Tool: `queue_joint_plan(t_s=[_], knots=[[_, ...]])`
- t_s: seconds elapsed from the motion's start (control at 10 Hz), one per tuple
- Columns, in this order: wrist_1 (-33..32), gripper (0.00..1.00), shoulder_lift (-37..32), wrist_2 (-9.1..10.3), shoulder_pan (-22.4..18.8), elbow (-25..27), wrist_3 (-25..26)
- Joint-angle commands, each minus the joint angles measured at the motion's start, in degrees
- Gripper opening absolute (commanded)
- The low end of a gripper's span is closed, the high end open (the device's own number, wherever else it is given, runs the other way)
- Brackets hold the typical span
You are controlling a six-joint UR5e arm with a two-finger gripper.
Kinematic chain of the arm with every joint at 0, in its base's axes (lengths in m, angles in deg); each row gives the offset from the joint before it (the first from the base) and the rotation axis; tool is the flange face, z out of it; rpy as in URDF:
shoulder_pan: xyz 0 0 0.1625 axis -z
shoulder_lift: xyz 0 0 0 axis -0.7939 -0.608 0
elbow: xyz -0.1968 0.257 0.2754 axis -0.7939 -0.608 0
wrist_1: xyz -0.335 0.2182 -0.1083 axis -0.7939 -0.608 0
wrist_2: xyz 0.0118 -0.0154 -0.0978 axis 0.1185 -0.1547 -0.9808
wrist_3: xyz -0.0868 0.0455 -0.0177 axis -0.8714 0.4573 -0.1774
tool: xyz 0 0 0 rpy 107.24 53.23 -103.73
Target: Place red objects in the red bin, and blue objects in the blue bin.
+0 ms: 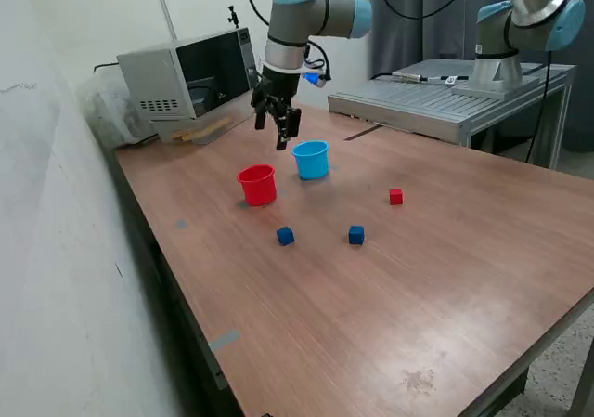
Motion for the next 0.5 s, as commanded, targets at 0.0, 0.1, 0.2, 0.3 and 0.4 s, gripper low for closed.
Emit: queue_joint_plan(t_s=[0.0,0.1,0.2,0.3,0.4], knots=[[5.8,1.0,-7.5,3.75,-3.2,9.1,-15.0],[6.5,1.0,-9.2,6.13,-4.3,12.6,-21.1],[6.5,1.0,-10.2,6.16,-4.8,16.1,-24.7],[6.5,1.0,-11.1,6.24,-5.1,20.5,-27.0],[6.5,1.0,-11.3,6.42,-5.8,22.7,-28.3]])
